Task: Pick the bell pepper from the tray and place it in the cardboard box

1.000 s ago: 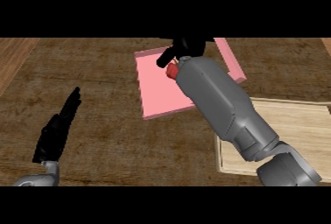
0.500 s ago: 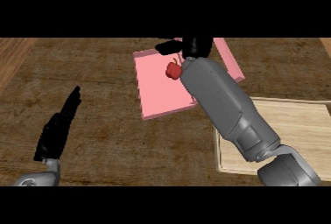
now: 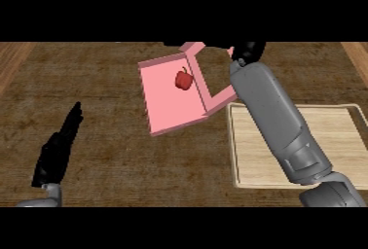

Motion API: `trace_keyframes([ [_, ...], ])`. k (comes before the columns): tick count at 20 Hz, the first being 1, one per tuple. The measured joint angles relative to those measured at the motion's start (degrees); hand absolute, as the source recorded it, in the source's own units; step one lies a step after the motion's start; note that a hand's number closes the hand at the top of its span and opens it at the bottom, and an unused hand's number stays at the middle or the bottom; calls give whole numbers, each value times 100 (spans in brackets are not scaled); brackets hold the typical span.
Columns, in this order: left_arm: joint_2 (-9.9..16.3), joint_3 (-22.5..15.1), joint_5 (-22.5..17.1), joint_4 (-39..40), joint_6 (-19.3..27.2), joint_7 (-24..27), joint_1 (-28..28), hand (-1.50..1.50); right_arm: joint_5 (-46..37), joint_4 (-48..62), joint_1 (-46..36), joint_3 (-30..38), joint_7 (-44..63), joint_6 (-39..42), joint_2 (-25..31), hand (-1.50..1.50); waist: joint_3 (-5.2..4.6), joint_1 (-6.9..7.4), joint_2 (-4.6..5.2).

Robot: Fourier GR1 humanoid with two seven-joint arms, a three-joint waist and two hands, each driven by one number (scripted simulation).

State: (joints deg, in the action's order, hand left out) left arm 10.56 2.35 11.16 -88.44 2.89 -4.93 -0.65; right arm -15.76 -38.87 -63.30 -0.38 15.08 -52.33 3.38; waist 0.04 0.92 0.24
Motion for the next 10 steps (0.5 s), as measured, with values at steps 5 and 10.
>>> trace_keyframes([
  [5, 45, 130, -67, -69, -19, -4, 148, 0, 219, -950, 870, 203, -110, 89, 421, -150, -1, -145, -51],
  [10, 30, 149, -63, -146, -28, 26, 294, 0, 427, -2406, 2047, 202, 47, 616, 963, -150, -3, -215, -74],
])
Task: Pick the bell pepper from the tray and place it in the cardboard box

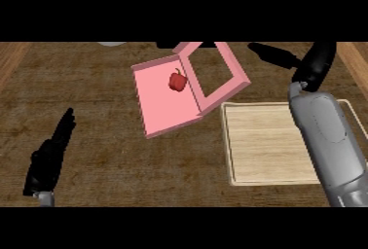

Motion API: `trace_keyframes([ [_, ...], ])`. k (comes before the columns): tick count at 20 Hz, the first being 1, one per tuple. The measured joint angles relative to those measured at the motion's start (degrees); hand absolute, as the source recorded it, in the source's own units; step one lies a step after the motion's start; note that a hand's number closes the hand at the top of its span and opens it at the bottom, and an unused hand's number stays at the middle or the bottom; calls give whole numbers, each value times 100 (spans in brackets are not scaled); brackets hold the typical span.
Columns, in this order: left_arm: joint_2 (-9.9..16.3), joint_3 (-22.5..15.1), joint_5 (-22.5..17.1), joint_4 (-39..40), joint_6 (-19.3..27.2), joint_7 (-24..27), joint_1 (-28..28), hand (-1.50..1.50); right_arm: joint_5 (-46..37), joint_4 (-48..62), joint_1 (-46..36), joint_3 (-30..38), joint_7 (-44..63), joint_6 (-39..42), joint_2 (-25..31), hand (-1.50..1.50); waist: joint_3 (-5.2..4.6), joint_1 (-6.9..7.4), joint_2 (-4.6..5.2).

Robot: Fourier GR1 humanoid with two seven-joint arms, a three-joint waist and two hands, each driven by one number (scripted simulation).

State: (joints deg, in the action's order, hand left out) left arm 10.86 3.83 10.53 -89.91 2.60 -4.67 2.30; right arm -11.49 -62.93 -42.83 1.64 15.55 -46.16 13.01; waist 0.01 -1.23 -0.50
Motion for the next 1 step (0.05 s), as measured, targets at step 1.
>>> trace_keyframes([
  [1, 11, 27, -5, 32, -2, -1, -39, 0, 53, -332, 256, -7, 54, 135, 111, -150, -1, -16, -1],
])
